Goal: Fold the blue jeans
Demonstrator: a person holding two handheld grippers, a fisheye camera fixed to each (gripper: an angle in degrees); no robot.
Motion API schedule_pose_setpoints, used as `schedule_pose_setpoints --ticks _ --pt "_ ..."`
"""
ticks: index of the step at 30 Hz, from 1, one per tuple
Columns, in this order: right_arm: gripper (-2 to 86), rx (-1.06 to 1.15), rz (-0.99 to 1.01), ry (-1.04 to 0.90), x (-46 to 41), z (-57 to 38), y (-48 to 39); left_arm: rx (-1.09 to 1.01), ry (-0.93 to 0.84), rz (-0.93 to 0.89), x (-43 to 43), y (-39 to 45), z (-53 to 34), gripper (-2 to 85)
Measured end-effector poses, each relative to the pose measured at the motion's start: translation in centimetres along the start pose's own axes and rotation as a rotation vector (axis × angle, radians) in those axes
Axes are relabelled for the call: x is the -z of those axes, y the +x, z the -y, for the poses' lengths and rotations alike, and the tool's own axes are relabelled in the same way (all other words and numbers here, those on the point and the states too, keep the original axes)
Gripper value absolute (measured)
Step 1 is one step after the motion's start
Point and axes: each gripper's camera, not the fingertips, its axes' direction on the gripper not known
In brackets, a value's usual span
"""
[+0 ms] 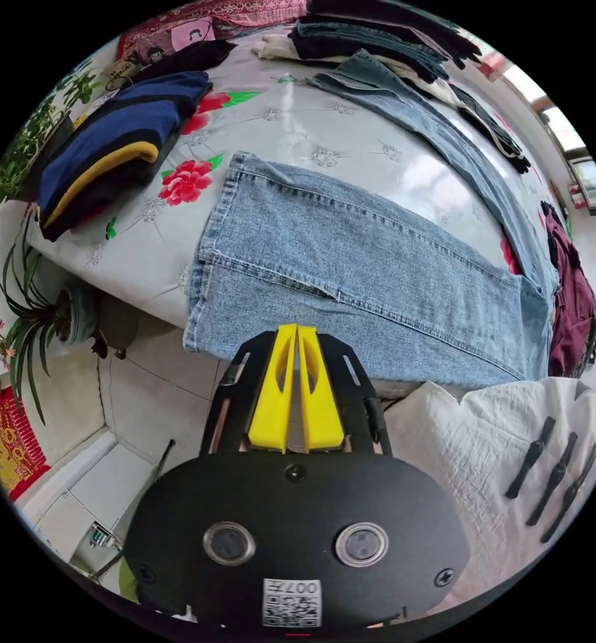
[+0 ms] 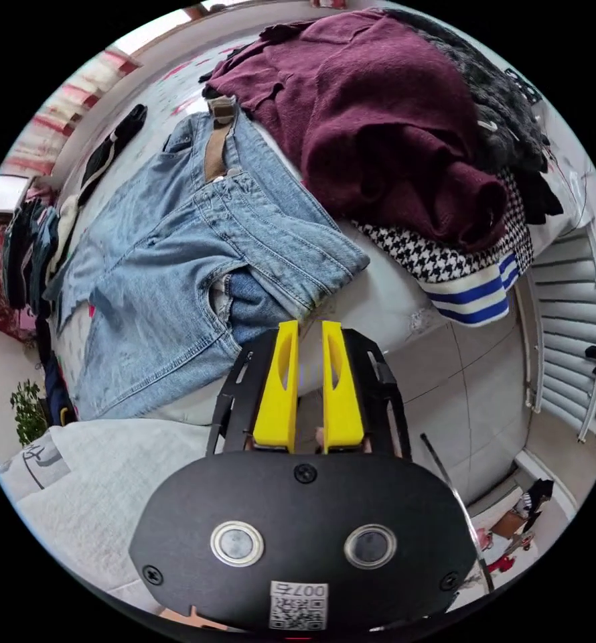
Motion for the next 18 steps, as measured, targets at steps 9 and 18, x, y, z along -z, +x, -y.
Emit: schedule_pose_setpoints --ticks 9,18 --pt "5.3 0.303 0.069 0.173 3.6 2.4 -15.9 0.148 0.208 -0.346 0.6 -2.8 18.1 9.1" --pt "6.3 0.522 0.305 0.038 -0.5 0.4 -30.3 0.257 0.175 -0.169 -3.4 -1.6 30.5 5.6"
